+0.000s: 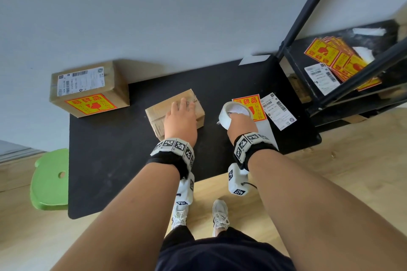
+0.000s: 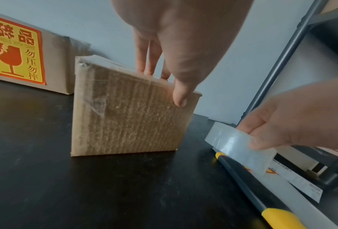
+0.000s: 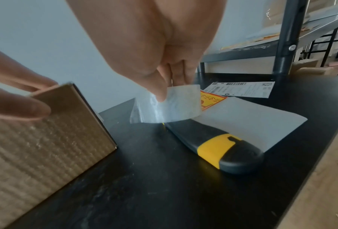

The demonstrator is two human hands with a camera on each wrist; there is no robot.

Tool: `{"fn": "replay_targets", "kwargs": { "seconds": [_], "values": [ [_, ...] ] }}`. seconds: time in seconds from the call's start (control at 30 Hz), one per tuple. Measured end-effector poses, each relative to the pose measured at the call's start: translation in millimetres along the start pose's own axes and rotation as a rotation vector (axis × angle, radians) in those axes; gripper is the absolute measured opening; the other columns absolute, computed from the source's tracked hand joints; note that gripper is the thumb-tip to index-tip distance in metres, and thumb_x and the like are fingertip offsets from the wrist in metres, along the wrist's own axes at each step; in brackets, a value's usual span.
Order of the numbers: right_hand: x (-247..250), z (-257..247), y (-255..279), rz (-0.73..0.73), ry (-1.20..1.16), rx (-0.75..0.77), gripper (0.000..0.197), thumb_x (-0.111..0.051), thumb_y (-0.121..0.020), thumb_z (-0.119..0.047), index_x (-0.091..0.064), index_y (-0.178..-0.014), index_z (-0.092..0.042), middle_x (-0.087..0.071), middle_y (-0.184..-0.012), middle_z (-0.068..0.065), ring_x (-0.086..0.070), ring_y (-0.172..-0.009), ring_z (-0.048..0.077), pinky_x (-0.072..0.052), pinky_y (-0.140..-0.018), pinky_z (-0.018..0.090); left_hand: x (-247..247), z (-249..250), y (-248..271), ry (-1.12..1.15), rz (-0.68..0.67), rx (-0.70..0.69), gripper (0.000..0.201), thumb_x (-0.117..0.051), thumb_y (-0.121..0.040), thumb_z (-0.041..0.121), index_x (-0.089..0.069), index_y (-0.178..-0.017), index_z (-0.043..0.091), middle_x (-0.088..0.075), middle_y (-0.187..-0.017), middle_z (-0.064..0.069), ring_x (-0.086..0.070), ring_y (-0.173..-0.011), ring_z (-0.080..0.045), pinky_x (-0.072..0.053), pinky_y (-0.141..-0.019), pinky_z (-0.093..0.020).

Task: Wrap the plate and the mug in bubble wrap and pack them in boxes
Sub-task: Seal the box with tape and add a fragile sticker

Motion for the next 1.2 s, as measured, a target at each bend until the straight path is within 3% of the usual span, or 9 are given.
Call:
{"fn": "replay_targets", "kwargs": {
  "seconds": [0.13,0.23,0.33,0.4,0.5,0.57,0.67,0.97,1.2],
  "values": [
    [24,-7,3,0.126,-0.233,-0.017,0.031,-0.05,-0.094,-0.014,-0.057,-0.123,-0.008,-0.063,-0.114,0.013,-0.06,-0.104,0.03,-0.049,-0.083,0.035,20,5,-6,0.168,0.102,0.025,0.037,-0.05,-0.095,0.024,-0.054,-0.13,0.016,-0.05,-0.136,-0.004,-0.042,-0.126,-0.026,-0.033,-0.103,-0.034],
    [42,-15,10,0.128,-0.485,-0.013,0.037,-0.039,-0.101,-0.033,-0.056,-0.124,-0.011,-0.061,-0.109,0.008,-0.056,-0.097,0.026,-0.038,-0.08,0.031,36,14,-15,0.38,0.0,0.001,0.042,-0.05,-0.096,0.021,-0.049,-0.138,0.018,-0.045,-0.143,-0.004,-0.041,-0.131,-0.024,-0.034,-0.106,-0.035],
    [56,-25,12,0.128,-0.538,0.028,0.033,-0.039,-0.096,-0.019,-0.061,-0.117,-0.006,-0.06,-0.098,0.011,-0.052,-0.088,0.026,-0.036,-0.075,0.031,50,22,-22,0.508,-0.028,-0.03,0.045,-0.055,-0.093,0.021,-0.051,-0.137,0.021,-0.049,-0.141,0.0,-0.049,-0.124,-0.019,-0.04,-0.099,-0.028],
    [61,-30,13,0.148,-0.545,0.051,0.025,-0.041,-0.091,-0.009,-0.063,-0.102,-0.007,-0.058,-0.086,0.008,-0.049,-0.081,0.023,-0.034,-0.064,0.027,58,24,-24,0.535,-0.011,-0.012,0.035,-0.058,-0.092,0.024,-0.061,-0.126,0.024,-0.06,-0.127,0.003,-0.057,-0.112,-0.015,-0.041,-0.087,-0.023],
    [69,-33,17,0.159,-0.554,0.083,0.017,-0.042,-0.089,-0.007,-0.057,-0.089,-0.014,-0.05,-0.076,0.001,-0.047,-0.077,0.022,-0.028,-0.052,0.023,69,24,-22,0.58,0.057,0.036,0.02,-0.058,-0.091,0.023,-0.07,-0.107,0.023,-0.07,-0.104,0.005,-0.064,-0.096,-0.013,-0.048,-0.081,-0.026],
    [74,-35,20,0.158,-0.582,0.108,0.016,-0.043,-0.089,-0.007,-0.058,-0.085,-0.012,-0.056,-0.082,0.004,-0.051,-0.079,0.023,-0.036,-0.056,0.025,74,24,-19,0.63,0.105,0.06,0.016,-0.057,-0.091,0.021,-0.071,-0.098,0.021,-0.07,-0.096,0.003,-0.064,-0.091,-0.015,-0.051,-0.082,-0.03],
    [77,-38,22,0.128,-0.686,0.105,0.022,-0.046,-0.089,-0.011,-0.066,-0.097,-0.008,-0.064,-0.096,0.006,-0.059,-0.088,0.023,-0.05,-0.074,0.035,79,21,-19,0.707,0.139,0.095,0.015,-0.056,-0.094,0.022,-0.07,-0.096,0.016,-0.07,-0.095,0.0,-0.062,-0.09,-0.016,-0.049,-0.081,-0.031],
    [75,-44,30,0.08,-0.814,0.112,0.003,-0.06,-0.086,-0.019,-0.061,-0.088,-0.017,-0.06,-0.082,-0.003,-0.06,-0.085,0.02,-0.051,-0.079,0.036,86,14,-26,0.759,0.119,0.142,0.022,-0.054,-0.096,0.025,-0.069,-0.099,0.01,-0.069,-0.088,-0.006,-0.059,-0.076,-0.019,-0.046,-0.07,-0.03],
    [81,-38,33,0.155,-0.737,0.153,0.011,-0.064,-0.083,-0.025,-0.065,-0.089,-0.016,-0.063,-0.082,-0.001,-0.062,-0.081,0.018,-0.052,-0.075,0.037,89,14,-22,0.745,0.119,0.095,0.011,-0.054,-0.095,0.021,-0.062,-0.089,0.015,-0.061,-0.082,0.003,-0.056,-0.077,-0.015,-0.042,-0.07,-0.028]
  ]
}}
Point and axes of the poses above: each hand's wrist, its own y-axis away from the middle knuckle, its own x-axis out of the back of the hand, z = x × y, the point moved 3 cm from there along -y, towards the middle knuckle
